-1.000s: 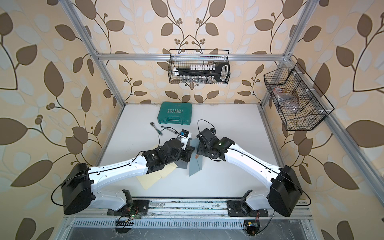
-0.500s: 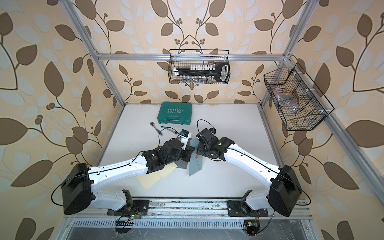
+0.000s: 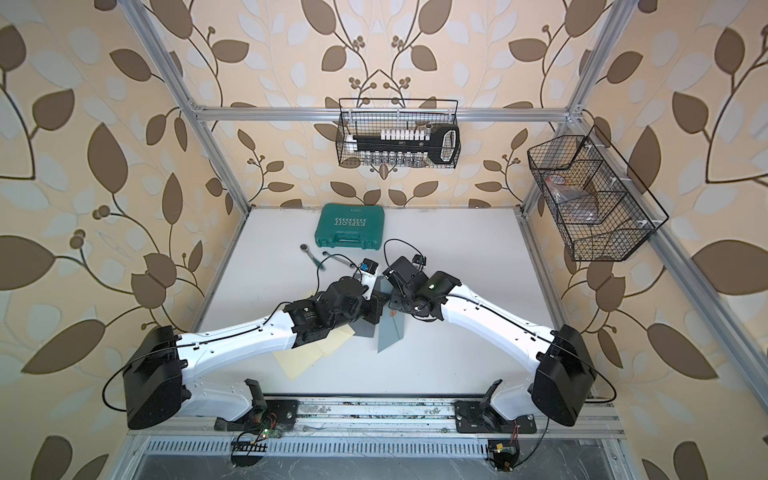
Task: Open the envelope
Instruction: Open the envelope flap on the envelope.
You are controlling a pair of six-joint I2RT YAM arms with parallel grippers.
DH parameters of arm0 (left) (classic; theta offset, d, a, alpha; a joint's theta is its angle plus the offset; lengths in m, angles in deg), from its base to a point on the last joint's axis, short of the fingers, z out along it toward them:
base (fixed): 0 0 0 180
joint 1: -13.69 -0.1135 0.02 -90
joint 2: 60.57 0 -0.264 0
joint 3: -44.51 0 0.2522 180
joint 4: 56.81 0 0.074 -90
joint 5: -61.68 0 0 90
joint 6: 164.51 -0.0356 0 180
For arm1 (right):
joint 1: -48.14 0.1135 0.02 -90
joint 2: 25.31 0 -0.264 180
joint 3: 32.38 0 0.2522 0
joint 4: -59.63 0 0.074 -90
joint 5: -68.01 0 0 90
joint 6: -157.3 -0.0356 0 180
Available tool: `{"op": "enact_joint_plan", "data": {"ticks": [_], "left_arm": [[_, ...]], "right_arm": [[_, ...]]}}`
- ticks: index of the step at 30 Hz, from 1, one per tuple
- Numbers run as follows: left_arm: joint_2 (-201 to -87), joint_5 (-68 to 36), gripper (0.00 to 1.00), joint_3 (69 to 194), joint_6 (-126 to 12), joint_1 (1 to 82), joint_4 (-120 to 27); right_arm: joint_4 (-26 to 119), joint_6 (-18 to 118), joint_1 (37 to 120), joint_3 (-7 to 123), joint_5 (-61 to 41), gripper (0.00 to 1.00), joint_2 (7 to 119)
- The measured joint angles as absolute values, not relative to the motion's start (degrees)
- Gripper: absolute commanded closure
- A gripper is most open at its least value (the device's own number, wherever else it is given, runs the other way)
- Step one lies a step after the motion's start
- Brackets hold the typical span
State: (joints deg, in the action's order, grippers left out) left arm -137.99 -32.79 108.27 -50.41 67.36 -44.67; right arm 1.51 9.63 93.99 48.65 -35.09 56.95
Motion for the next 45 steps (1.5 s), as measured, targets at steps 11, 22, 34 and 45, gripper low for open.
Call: {"op": "enact_joint_plan", "data": {"ticks": [11,22,34,45], "left_arm": [[-138.52,-32.83,1.0,108.66,-50.3,67.33,-44.65],[-138.52,-32.85,1.0,108.79,-50.28,67.33,-44.59],[-138.52,-32.96,1.0,108.95,-50.3,67.33,-44.63],[-138.63,-32.85,1.0,109.01,-50.3,67.33,-44.7]], "right_arm": [[0.88,8.97,94.27,49.52,-36.45,0.5,58.44],[1.62,8.78,94.2,48.93,-36.4,0.49,57.83],[2.3,8.8,94.09,48.54,-36.42,0.48,56.82],[2.65,8.84,94.09,48.5,-37.04,0.48,56.41]]}}
